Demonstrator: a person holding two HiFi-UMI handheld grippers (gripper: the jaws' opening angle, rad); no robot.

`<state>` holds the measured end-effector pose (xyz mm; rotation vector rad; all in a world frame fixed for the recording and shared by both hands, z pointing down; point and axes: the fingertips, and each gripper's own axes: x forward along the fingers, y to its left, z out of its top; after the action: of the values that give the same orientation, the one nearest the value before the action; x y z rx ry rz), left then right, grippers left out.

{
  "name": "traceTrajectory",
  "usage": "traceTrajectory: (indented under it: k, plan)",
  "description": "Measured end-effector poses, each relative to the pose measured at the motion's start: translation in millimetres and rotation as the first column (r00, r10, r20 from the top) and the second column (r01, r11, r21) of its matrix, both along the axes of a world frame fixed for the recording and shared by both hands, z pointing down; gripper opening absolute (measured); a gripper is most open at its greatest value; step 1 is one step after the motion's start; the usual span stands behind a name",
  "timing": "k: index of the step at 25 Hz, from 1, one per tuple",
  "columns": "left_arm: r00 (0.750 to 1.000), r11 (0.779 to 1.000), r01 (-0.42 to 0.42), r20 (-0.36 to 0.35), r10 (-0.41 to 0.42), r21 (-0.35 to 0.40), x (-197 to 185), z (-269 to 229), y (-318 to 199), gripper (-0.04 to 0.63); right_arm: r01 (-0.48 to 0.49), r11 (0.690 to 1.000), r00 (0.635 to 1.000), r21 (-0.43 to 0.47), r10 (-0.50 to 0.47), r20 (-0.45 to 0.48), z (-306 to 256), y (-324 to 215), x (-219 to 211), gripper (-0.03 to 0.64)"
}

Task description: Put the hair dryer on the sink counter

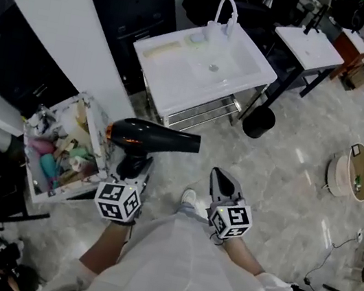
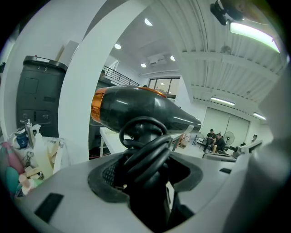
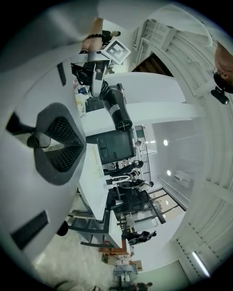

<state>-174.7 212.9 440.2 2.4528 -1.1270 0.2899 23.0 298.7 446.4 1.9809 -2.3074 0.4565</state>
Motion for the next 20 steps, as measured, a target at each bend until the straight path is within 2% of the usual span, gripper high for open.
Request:
traceTrajectory:
  k: [8, 15, 20]
  plan:
    - [0.999, 0.999, 0.039, 0.009, -0.039, 0.005, 52.5, -11.8, -39.4, 0.255, 0.060, 0.998, 0.998, 0.002, -0.060, 0.015, -3.3, -46.9, 50.8, 0.017]
    - [0.998, 0.998, 0.058, 0.014, -0.058, 0.017, 81.4, -16.4, -55.8, 0.255, 0.098, 0.995, 0.995, -0.002, -0.098, 0.022, 3.8, -70.8, 78.4, 0.017]
    - [0.997, 0.997, 0.072, 0.010, -0.072, -0.001, 87.7, -12.0, -65.5, 0.255, 0.110, 0.994, 0.994, -0.020, -0.110, 0.021, 11.5, -83.3, 81.9, 0.017]
